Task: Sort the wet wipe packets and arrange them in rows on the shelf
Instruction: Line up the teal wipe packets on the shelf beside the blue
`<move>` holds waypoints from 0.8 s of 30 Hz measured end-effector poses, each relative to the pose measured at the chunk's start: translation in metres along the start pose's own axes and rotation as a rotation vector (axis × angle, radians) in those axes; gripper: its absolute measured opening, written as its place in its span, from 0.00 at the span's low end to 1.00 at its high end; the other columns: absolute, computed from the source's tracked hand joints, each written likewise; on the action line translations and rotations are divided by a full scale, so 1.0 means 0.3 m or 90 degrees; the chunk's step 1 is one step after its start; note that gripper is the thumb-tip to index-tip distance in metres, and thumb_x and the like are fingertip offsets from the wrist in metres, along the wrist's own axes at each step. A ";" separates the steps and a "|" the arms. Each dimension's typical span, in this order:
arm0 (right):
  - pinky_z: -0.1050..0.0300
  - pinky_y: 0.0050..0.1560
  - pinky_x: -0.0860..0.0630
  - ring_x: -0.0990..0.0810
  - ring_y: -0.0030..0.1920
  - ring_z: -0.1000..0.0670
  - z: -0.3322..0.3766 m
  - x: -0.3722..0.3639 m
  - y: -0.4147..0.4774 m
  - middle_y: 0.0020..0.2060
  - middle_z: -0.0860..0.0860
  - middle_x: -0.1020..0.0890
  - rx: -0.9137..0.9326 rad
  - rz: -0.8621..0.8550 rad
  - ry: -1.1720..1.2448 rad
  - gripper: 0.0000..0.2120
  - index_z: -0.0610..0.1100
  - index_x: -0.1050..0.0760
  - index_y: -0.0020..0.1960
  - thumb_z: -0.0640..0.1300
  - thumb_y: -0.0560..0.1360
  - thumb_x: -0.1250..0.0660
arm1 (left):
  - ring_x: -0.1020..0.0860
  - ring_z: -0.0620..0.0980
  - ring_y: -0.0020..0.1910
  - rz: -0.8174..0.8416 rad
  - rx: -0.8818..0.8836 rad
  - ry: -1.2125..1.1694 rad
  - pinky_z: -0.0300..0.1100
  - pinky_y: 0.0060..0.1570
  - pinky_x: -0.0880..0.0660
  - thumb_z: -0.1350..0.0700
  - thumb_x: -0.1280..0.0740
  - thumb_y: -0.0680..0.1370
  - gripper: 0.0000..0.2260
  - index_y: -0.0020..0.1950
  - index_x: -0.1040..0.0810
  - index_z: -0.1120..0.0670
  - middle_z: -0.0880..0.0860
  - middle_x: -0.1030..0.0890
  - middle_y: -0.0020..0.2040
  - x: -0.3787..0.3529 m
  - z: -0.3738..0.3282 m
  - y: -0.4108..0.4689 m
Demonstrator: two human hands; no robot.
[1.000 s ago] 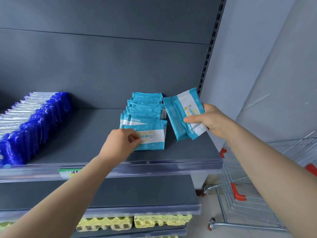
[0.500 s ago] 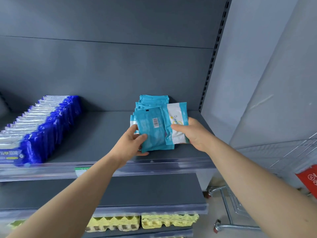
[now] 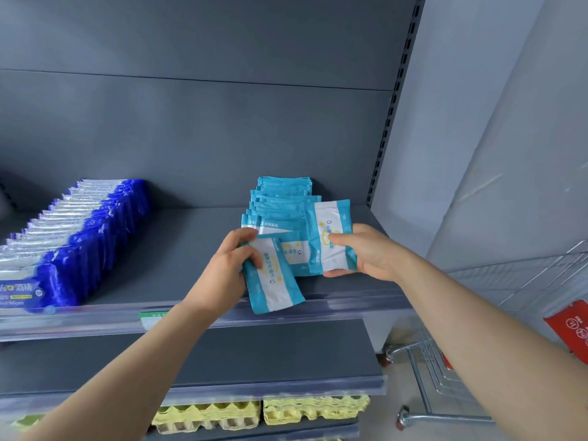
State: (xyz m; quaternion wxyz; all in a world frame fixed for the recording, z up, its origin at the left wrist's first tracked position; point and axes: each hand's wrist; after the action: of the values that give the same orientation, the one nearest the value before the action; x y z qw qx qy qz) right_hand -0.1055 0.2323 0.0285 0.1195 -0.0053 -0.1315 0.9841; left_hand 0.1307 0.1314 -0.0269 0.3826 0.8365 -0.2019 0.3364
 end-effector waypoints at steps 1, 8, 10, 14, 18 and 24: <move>0.43 0.49 0.19 0.16 0.51 0.42 -0.007 -0.004 0.002 0.53 0.43 0.17 -0.006 0.000 -0.023 0.08 0.42 0.25 0.58 0.39 0.80 0.39 | 0.29 0.49 0.63 0.025 0.005 -0.003 0.26 0.50 0.29 0.73 0.38 0.75 0.14 0.41 0.21 0.55 0.54 0.33 0.70 -0.001 0.015 -0.004; 0.45 0.61 0.24 0.18 0.55 0.46 -0.031 -0.028 0.042 0.56 0.47 0.18 -0.003 -0.028 -0.069 0.10 0.44 0.26 0.60 0.39 0.80 0.38 | 0.37 0.50 0.65 0.055 0.101 -0.027 0.43 0.61 0.29 0.60 0.29 0.74 0.04 0.44 0.16 0.51 0.50 0.34 0.67 0.015 0.004 -0.002; 0.46 0.59 0.23 0.18 0.53 0.47 -0.022 -0.022 0.037 0.53 0.48 0.17 -0.007 -0.020 -0.063 0.08 0.45 0.25 0.57 0.39 0.80 0.38 | 0.33 0.49 0.61 0.019 0.132 -0.032 0.42 0.59 0.27 0.56 0.23 0.69 0.06 0.43 0.18 0.53 0.47 0.33 0.60 0.013 -0.010 0.014; 0.49 0.55 0.22 0.18 0.52 0.47 -0.015 -0.013 0.016 0.50 0.49 0.18 -0.016 -0.008 -0.053 0.08 0.46 0.26 0.55 0.38 0.81 0.42 | 0.31 0.49 0.51 -0.011 0.171 0.045 0.43 0.47 0.26 0.51 0.22 0.67 0.21 0.49 0.32 0.51 0.45 0.31 0.50 0.005 -0.029 0.048; 0.51 0.56 0.23 0.19 0.53 0.48 -0.023 0.004 0.011 0.51 0.48 0.18 -0.021 -0.024 -0.037 0.09 0.45 0.27 0.57 0.41 0.82 0.44 | 0.23 0.54 0.42 0.000 0.190 0.161 0.46 0.36 0.25 0.42 0.32 0.74 0.23 0.58 0.40 0.50 0.47 0.22 0.48 -0.017 -0.044 0.056; 0.55 0.46 0.25 0.20 0.46 0.49 -0.044 0.034 0.017 0.50 0.48 0.16 0.024 -0.103 0.015 0.09 0.46 0.23 0.55 0.37 0.77 0.36 | 0.27 0.59 0.35 0.014 0.293 0.104 0.46 0.35 0.33 0.44 0.41 0.79 0.17 0.53 0.43 0.55 0.52 0.26 0.43 -0.055 -0.089 0.059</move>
State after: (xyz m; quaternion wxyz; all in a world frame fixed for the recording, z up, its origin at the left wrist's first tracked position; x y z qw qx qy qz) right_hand -0.1161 0.2333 0.0146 0.1999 -0.0041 -0.1117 0.9734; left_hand 0.0979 0.1423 -0.0169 0.1931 0.8693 -0.0971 0.4446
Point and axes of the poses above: each hand's wrist, its own y-axis towards the middle knuckle, its own x-axis out of the back of the hand, z = x × y
